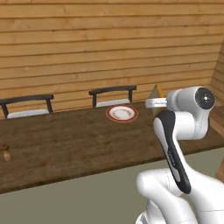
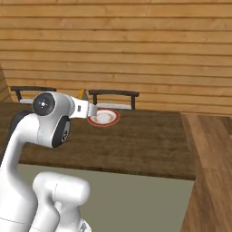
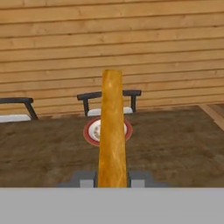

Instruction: Start the toaster. Once the lever pops up, take the bread to the plate on the dining counter.

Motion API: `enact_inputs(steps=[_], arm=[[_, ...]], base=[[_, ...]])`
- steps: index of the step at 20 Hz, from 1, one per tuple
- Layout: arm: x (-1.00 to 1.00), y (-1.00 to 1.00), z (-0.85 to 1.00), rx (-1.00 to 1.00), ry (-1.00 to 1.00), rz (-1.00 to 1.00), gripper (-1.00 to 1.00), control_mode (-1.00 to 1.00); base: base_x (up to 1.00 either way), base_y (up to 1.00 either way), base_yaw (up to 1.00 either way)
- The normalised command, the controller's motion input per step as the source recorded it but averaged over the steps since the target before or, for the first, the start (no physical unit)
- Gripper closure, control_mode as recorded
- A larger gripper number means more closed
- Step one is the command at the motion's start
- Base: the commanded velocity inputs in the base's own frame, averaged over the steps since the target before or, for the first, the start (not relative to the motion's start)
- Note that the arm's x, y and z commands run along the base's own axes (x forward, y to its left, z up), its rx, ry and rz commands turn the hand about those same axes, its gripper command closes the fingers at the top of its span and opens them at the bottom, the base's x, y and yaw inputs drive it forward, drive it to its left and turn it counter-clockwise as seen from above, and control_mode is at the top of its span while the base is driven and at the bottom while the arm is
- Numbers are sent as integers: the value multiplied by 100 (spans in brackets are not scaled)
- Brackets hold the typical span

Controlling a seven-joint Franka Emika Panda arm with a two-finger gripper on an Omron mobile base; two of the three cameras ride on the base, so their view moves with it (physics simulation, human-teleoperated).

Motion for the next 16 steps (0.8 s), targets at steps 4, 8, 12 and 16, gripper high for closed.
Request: enact_inputs(steps=[4,8,12,16], arm=[[0,0,0,0,0,0,100,100],[0,0,0,0,0,0,100,100],[11,-5,-1,1,0,1,100,-100],[85,-24,-3,7,13,9,100,-100]], base=[[62,-12,3],[42,-8,4],[28,-9,3],[0,0,0]])
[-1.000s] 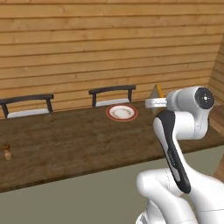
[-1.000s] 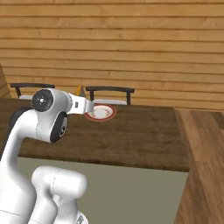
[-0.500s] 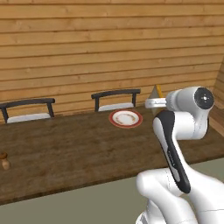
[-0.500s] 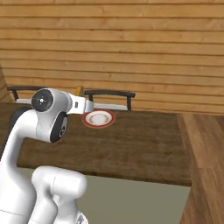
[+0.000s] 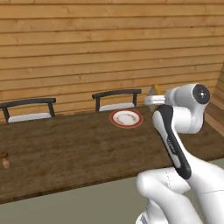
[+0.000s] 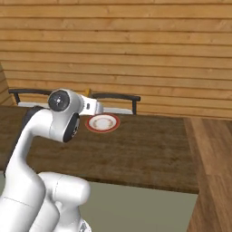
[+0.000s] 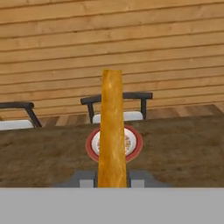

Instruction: Start the toaster. Once the lever pops up, take the bread to the plate on the dining counter.

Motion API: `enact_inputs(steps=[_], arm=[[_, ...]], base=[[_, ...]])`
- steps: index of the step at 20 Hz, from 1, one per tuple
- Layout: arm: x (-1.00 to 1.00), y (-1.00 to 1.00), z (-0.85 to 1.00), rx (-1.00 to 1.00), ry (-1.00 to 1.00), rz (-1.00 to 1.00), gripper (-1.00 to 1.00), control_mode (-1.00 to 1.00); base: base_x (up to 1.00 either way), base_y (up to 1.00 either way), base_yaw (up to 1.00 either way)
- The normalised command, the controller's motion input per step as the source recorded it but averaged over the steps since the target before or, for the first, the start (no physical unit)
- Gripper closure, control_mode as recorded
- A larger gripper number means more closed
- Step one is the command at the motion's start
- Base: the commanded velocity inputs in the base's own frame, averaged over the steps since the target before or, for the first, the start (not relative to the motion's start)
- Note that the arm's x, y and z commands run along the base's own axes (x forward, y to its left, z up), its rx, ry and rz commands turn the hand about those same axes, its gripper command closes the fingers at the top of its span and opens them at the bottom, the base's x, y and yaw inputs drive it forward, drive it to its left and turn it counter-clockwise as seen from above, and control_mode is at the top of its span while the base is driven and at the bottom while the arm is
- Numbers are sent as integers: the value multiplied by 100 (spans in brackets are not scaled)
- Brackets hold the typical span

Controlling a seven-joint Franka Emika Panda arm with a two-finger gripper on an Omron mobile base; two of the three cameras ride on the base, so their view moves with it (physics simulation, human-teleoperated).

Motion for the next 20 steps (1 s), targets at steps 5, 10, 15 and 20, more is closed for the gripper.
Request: enact_inputs(steps=[5,10,15,20], arm=[[100,-12,-21,12,33,7,100,-100],[100,0,-70,14,20,16,100,-100],[100,0,-71,17,7,23,100,-100],[100,0,-61,8,10,16,100,-100]], base=[[0,0,0],[0,0,0],[0,0,0],[0,0,0]])
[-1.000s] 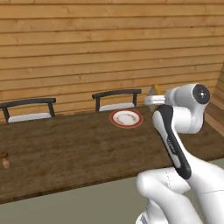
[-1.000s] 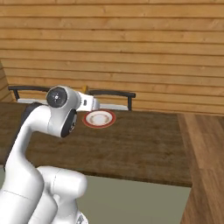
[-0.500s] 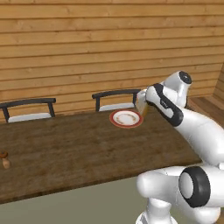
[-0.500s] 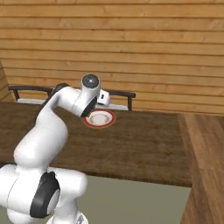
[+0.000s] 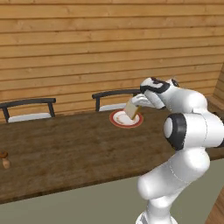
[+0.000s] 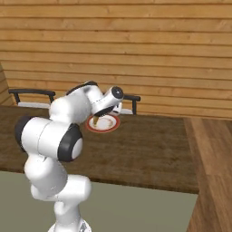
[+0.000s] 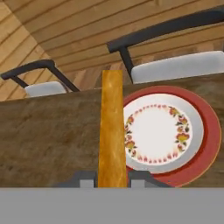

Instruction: Start the toaster. Once the lever pops up, take the bread to the plate on the dining counter.

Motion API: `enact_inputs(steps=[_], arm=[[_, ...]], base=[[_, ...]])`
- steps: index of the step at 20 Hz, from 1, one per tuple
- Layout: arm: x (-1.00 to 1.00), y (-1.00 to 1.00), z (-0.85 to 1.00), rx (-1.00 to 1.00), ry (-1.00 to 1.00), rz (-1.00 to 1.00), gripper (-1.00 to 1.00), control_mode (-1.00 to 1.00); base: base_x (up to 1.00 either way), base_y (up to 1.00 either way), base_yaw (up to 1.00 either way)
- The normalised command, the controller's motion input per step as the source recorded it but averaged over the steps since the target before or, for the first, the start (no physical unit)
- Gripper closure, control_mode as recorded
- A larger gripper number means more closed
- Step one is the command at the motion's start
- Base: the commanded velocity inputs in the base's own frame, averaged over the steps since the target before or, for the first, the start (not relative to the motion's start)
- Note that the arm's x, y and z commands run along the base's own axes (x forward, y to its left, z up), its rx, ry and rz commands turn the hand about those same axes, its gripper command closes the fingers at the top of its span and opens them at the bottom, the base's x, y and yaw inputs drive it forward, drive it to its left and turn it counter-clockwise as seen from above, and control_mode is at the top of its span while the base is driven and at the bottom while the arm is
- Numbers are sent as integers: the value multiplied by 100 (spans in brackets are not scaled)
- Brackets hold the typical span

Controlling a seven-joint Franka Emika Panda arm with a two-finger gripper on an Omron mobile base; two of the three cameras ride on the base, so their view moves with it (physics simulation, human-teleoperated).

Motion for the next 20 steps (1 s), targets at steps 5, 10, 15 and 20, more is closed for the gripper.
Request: enact_inputs(steps=[5,10,15,20], arm=[[90,0,-46,2,13,11,100,-100],[46,0,-21,2,5,12,100,-100],[28,2,-17,7,5,9,100,-100],[-4,0,-2,15,3,10,100,-100]], base=[[0,0,0],[0,0,0],[0,0,0],[0,0,0]])
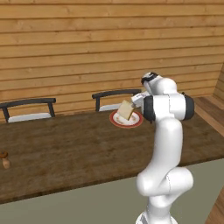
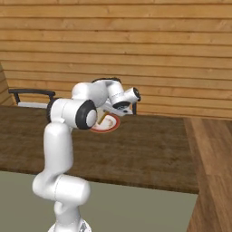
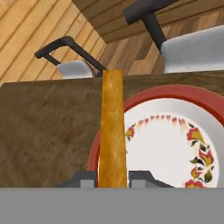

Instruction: Start the toaster. Once the lever pops up, take the bread to the plate on the dining counter.

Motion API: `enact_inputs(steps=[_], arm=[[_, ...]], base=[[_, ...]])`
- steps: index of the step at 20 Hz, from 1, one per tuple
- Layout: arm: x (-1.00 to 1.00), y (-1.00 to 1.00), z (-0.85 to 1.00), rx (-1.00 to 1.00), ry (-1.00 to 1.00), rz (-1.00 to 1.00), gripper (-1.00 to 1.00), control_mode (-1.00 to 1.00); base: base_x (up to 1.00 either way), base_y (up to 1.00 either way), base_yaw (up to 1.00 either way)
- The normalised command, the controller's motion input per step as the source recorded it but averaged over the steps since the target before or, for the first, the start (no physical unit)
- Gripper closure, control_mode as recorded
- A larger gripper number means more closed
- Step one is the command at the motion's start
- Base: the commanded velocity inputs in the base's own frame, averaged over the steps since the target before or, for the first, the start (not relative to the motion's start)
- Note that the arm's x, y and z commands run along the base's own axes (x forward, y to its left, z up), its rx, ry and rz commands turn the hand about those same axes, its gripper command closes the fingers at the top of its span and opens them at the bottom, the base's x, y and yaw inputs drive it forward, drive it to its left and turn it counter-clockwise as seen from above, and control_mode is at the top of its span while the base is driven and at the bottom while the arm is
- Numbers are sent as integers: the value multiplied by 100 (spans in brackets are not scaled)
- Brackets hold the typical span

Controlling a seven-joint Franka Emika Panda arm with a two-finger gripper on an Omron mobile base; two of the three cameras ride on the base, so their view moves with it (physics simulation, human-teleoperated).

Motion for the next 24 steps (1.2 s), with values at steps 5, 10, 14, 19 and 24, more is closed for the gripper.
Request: enact_inputs(steps=[5,10,14,19,24], arm=[[5,11,-33,5,10,2,100,-100],[0,3,-53,0,1,0,100,-100],[2,-1,-19,0,0,0,100,-100],[0,-5,-7,0,0,0,-100,-100],[0,-29,28,3,0,0,-100,-100]], base=[[0,0,0],[0,0,0],[0,0,0],[0,0,0],[0,0,0]])
